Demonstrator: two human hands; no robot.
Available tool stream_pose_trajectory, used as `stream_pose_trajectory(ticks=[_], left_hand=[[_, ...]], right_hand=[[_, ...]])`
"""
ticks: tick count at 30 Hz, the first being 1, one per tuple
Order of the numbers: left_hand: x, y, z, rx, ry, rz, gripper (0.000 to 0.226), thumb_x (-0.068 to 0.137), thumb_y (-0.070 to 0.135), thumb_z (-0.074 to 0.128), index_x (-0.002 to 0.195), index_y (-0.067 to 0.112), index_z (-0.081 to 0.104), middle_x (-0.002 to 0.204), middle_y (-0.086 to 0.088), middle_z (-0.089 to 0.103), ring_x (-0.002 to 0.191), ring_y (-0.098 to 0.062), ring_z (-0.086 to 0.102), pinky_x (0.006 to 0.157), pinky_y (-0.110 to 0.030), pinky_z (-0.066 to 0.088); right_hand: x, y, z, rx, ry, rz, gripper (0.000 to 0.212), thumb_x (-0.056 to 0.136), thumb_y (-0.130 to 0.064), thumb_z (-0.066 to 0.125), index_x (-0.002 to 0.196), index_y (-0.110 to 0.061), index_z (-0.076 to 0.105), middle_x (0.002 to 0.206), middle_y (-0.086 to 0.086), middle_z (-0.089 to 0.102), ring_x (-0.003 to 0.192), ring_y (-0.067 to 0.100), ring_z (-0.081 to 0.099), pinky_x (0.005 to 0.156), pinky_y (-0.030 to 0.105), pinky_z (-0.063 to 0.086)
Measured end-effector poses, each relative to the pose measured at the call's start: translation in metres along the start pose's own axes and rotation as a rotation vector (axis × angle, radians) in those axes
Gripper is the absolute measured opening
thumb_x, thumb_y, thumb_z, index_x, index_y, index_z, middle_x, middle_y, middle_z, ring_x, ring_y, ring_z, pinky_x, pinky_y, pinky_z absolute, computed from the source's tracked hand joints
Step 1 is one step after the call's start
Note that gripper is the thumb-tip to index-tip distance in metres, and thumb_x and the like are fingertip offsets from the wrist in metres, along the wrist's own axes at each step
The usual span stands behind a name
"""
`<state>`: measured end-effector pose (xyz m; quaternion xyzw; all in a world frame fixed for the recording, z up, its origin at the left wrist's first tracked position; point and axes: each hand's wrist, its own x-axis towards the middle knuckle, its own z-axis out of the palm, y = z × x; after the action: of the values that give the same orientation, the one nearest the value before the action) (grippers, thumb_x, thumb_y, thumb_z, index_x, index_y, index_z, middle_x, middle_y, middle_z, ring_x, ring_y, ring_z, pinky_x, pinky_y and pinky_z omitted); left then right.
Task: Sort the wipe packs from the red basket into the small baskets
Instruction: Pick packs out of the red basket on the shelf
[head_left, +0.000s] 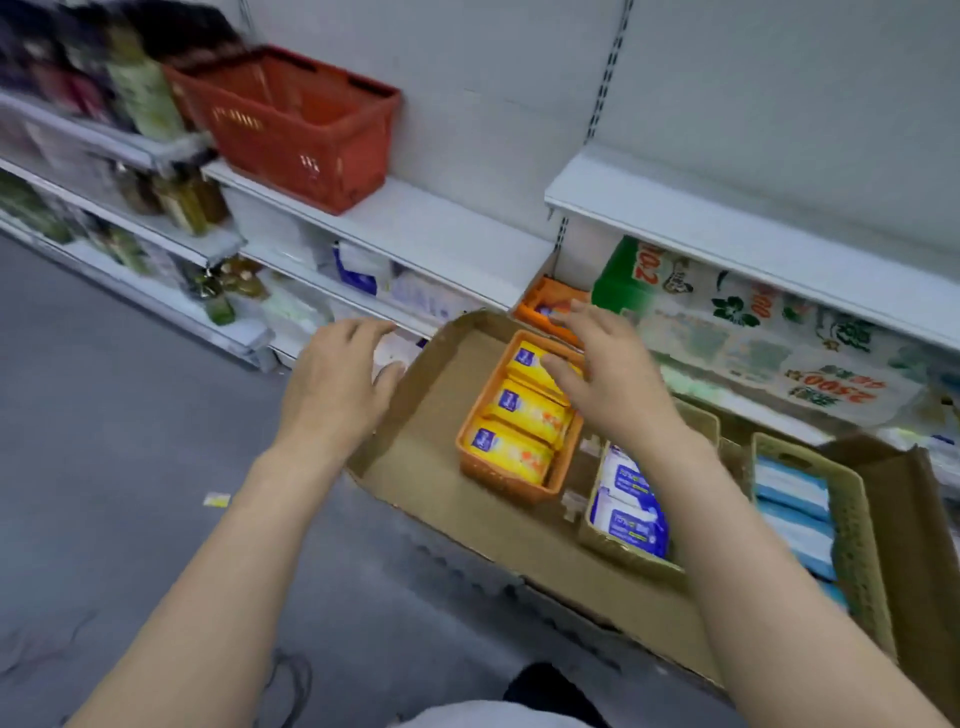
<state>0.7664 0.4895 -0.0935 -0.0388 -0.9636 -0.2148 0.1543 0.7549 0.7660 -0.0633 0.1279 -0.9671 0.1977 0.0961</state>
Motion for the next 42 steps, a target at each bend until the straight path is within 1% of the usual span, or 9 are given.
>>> stream_pose_trajectory(ticks=[2,6,12,16,23,29,35,38,42], left_hand=[[-0.004,-0.042,-0.020,0.004,0.028,-0.038,0.043,0.089,0.026,0.068,0.129,0.013,0.060,0.123,-0.013,0.061,0.114,-0.035,0.054,0.095,-0.048,0.046],[-0.001,-0.116,-0.037,-0.041,0.054,-0.111,0.046,0.087,0.027,0.071,0.130,0.014,0.059,0.123,-0.011,0.060,0.114,-0.033,0.055,0.094,-0.048,0.047],[0.057,-0.228,-0.047,-0.055,0.023,-0.148,0.046,0.089,0.035,0.067,0.131,0.020,0.057,0.127,-0.002,0.058,0.118,-0.026,0.054,0.096,-0.042,0.046],[0.136,-0.301,-0.072,-0.001,-0.059,-0.127,0.048,0.093,0.038,0.062,0.137,0.022,0.052,0.135,0.000,0.053,0.119,-0.021,0.053,0.096,-0.037,0.044],[0.265,-0.385,-0.113,0.020,-0.075,-0.092,0.048,0.094,0.036,0.062,0.138,0.024,0.051,0.134,0.002,0.054,0.123,-0.017,0.049,0.097,-0.032,0.041],[0.383,-0.460,-0.092,-0.033,-0.114,-0.058,0.048,0.093,0.040,0.062,0.138,0.028,0.050,0.137,0.004,0.052,0.120,-0.019,0.053,0.095,-0.034,0.043],[0.529,-0.528,-0.057,-0.102,-0.136,0.121,0.047,0.092,0.040,0.063,0.136,0.023,0.054,0.135,0.003,0.055,0.124,-0.017,0.051,0.095,-0.032,0.044],[0.593,-0.547,-0.051,-0.128,-0.192,0.172,0.046,0.092,0.040,0.062,0.134,0.022,0.054,0.133,0.002,0.055,0.123,-0.018,0.051,0.097,-0.034,0.044],[0.670,-0.552,-0.040,-0.141,-0.221,0.217,0.044,0.092,0.040,0.062,0.133,0.024,0.056,0.134,0.002,0.055,0.124,-0.019,0.052,0.100,-0.040,0.046]], right_hand=[[0.010,-0.041,0.025,0.046,0.008,-0.022,0.047,0.092,-0.028,0.066,0.135,-0.012,0.056,0.143,0.011,0.051,0.136,0.026,0.043,0.113,0.032,0.029],[0.043,-0.097,0.073,0.041,-0.077,-0.047,0.049,0.094,-0.035,0.062,0.138,-0.016,0.053,0.146,0.005,0.049,0.138,0.022,0.039,0.114,0.033,0.030],[0.142,-0.152,0.138,0.057,-0.106,-0.053,0.050,0.094,-0.038,0.059,0.141,-0.023,0.050,0.146,0.002,0.048,0.136,0.021,0.040,0.109,0.033,0.033],[0.240,-0.198,0.175,0.124,-0.084,-0.035,0.050,0.095,-0.041,0.058,0.141,-0.025,0.048,0.146,-0.001,0.048,0.135,0.020,0.041,0.110,0.037,0.037],[0.375,-0.268,0.202,0.114,-0.081,-0.027,0.048,0.096,-0.037,0.058,0.142,-0.026,0.047,0.147,-0.003,0.046,0.135,0.017,0.041,0.105,0.031,0.036],[0.491,-0.298,0.237,0.103,-0.042,0.020,0.048,0.095,-0.035,0.061,0.140,-0.024,0.050,0.144,-0.003,0.049,0.131,0.018,0.046,0.103,0.033,0.040],[0.603,-0.309,0.275,0.061,0.059,0.156,0.047,0.093,-0.036,0.063,0.137,-0.021,0.053,0.139,0.000,0.053,0.127,0.019,0.051,0.104,0.033,0.042],[0.653,-0.316,0.284,0.053,0.070,0.224,0.048,0.093,-0.035,0.064,0.137,-0.019,0.055,0.140,0.003,0.054,0.127,0.022,0.052,0.105,0.035,0.042],[0.707,-0.309,0.293,0.030,0.052,0.319,0.047,0.094,-0.039,0.060,0.138,-0.025,0.051,0.143,-0.003,0.051,0.125,0.020,0.053,0.103,0.035,0.044]])
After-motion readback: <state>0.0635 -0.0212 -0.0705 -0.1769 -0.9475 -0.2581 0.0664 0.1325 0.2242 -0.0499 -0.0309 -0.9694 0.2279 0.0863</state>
